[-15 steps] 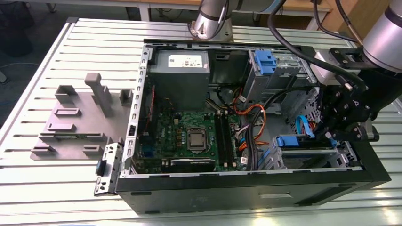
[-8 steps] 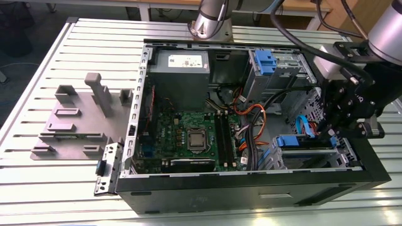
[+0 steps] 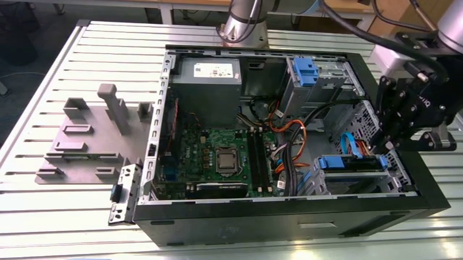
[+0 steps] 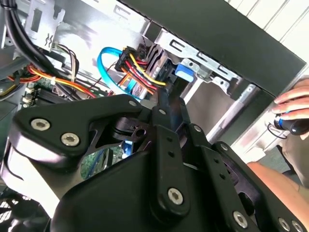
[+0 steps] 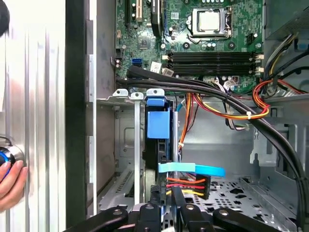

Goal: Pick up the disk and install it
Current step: 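Insert the second disk wire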

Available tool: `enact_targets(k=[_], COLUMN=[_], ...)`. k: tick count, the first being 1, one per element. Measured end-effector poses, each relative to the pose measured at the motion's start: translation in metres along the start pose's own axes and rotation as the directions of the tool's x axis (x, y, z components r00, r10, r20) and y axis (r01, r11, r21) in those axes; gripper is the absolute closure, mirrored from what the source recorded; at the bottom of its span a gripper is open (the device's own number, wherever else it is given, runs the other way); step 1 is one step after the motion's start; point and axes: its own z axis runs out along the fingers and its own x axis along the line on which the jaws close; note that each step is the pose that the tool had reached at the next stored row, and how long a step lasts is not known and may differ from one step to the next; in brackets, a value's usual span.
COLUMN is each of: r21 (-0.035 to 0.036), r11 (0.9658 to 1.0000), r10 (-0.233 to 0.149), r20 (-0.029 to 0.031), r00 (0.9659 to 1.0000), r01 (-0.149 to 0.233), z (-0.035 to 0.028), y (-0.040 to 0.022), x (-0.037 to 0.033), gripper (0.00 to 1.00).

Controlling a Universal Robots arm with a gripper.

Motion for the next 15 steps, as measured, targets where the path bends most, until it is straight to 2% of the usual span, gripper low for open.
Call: enact_targets(k=[3, 6, 9, 11, 13, 15], r21=[0.0, 0.0, -0.0002, -0.0002, -0.0003, -0.0003], r11=[1.0, 1.0, 1.0, 1.0, 1.0, 1.0], r10=[0.0, 0.0, 0.0, 0.0, 0.0, 0.0], r20=[0.0, 0.0017, 0.0152, 0.0159, 0.0203, 0.0205], r00=[1.0, 1.0, 0.9999, 0.9999, 0.9998, 0.9998], r01=[0.0, 0.0, 0.0, 0.0, 0.0, 0.0], z=[-0.0069, -0.008, -0.0082, -0.0082, -0.0081, -0.0081], y=[-0.0001, -0.0001, -0.0001, -0.0001, -0.0001, -0.0001], x=[0.0004, 0.0005, 0.0005, 0.0004, 0.0005, 0.0005], gripper=[0.76, 0.76, 0.76, 0.76, 0.76, 0.76])
